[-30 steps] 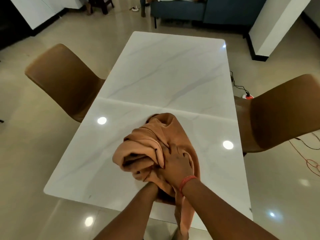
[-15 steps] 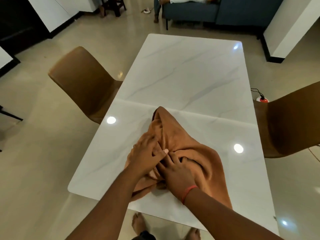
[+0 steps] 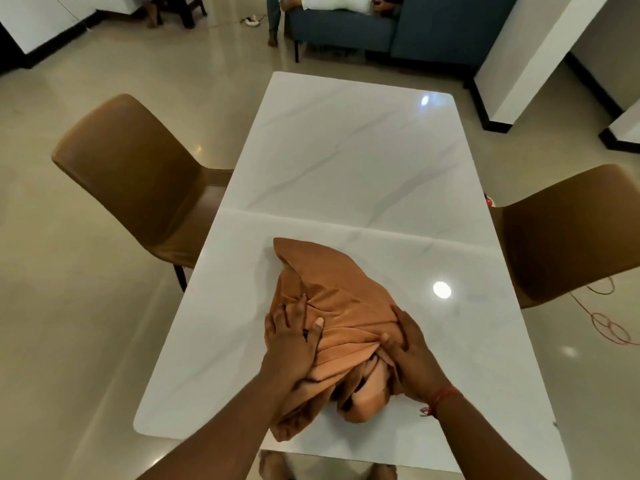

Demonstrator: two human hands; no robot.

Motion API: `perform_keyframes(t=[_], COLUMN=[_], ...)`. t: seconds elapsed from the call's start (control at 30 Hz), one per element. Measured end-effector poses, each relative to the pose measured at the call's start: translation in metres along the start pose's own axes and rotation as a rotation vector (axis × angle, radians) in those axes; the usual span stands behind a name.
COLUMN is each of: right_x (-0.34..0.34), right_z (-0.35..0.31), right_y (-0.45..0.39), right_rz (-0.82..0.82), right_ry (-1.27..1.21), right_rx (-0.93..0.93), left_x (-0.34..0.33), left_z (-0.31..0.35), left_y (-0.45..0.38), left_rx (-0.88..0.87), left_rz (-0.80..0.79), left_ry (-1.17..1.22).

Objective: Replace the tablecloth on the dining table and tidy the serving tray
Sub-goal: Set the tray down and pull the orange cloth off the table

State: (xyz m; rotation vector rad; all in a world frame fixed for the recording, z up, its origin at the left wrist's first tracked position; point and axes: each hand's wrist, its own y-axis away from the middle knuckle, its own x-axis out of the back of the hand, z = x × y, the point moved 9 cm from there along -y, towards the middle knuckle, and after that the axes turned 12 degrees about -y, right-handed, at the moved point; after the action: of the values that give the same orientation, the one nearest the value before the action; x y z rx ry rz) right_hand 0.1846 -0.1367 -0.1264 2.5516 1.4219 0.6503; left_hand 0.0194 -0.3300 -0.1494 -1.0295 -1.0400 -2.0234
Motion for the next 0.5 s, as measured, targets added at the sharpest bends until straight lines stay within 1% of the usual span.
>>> perform_keyframes(t=[0.07,0.13,0.2,0.3,0.37,0.43,0.5], right_x=[-0.004,-0.008,-0.017,-0.027,-0.030,-0.034,-0.038], right_z=[0.005,0.009,0.016,0.020,0.018,0.012,0.005], right_y=[-0.001,-0.006,-0.013,-0.023,-0.029,-0.032,-0.032], right_rz=[-0.004,-0.008,-0.041,-0.119,-0.178,-0.250,-0.305], right_ry=[-0.205,-0.312,-0.463,-0.627,-0.669,-0.680,-0.695], right_rx=[-0.046,-0.091,-0.159,-0.223,-0.239,-0.241,-0.242], left_x=[0.002,0.005,0.007,0.005,0.001,-0.004,-0.008], left_z=[0.000,-0.002,-0.006,-0.012,-0.020,-0.027,-0.026], left_y=[0.005,0.008,0.013,0.020,0.028,0.041,0.054], left_rx=[0.027,0.082,0.142,0.248,0.361,0.489,0.537], left_rz=[-0.017,-0.029,-0.043,-0.077,-0.097,-0.080,-0.024], left_ry=[0.024,0.029,0.034,0.125,0.239,0.434,0.602])
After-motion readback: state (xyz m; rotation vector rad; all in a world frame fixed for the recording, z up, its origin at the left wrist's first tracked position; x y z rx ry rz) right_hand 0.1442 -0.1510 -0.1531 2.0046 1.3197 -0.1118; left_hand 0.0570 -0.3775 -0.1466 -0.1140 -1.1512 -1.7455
